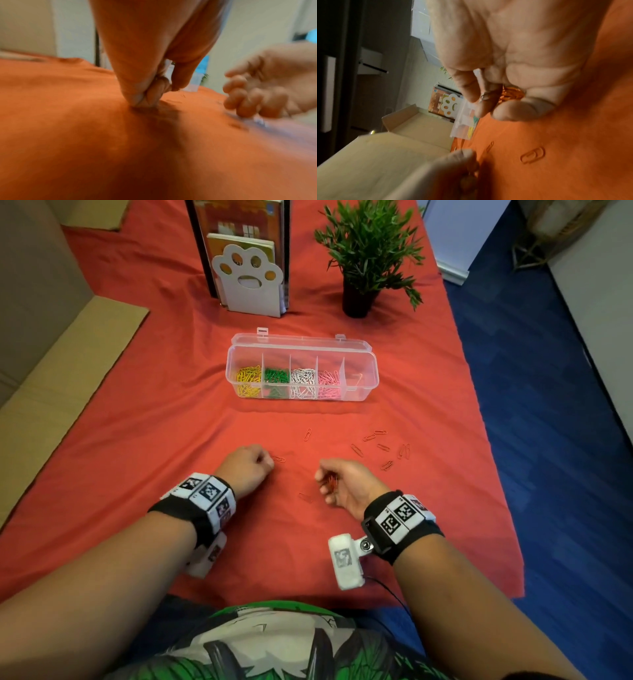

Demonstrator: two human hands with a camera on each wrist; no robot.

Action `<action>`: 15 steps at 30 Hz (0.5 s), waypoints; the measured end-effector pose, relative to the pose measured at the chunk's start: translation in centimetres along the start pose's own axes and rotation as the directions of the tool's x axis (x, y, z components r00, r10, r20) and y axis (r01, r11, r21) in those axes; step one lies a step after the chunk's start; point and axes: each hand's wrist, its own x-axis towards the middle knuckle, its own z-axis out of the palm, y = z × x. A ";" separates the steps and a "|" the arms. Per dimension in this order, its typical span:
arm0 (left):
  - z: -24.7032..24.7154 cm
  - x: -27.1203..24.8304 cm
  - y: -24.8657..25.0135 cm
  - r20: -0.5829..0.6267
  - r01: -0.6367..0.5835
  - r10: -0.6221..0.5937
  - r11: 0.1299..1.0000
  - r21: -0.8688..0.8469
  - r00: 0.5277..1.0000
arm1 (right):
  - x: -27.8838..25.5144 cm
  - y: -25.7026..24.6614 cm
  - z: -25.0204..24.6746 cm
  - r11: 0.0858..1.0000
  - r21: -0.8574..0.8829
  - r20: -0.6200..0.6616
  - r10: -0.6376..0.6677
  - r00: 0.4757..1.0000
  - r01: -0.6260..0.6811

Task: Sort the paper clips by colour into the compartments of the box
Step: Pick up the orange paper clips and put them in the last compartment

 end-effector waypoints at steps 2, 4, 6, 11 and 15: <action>-0.4 -0.1 0.9 0.142 0.190 -0.137 0.858 -0.477 0.980 | 0.2 0.3 0.6 0.967 -0.250 -0.067 -0.065 0.996 0.046; -1.1 -0.4 1.6 0.301 0.336 -0.152 0.489 -0.805 0.942 | 0.4 0.5 0.9 0.782 -0.614 -0.068 -0.191 0.979 0.110; -1.8 -0.6 1.8 0.370 0.381 -0.093 0.292 -0.877 0.924 | 0.4 0.8 1.5 0.528 -0.830 0.010 -0.307 0.952 0.179; -1.1 0.2 2.4 0.224 0.304 -0.216 0.490 -0.817 0.950 | 0.3 2.7 2.8 0.178 -0.966 0.098 -0.418 0.903 0.187; 0.0 0.9 1.2 -0.189 -0.074 0.070 0.997 -0.011 0.979 | -0.1 3.6 3.5 -0.056 -0.983 0.180 -0.509 0.842 0.176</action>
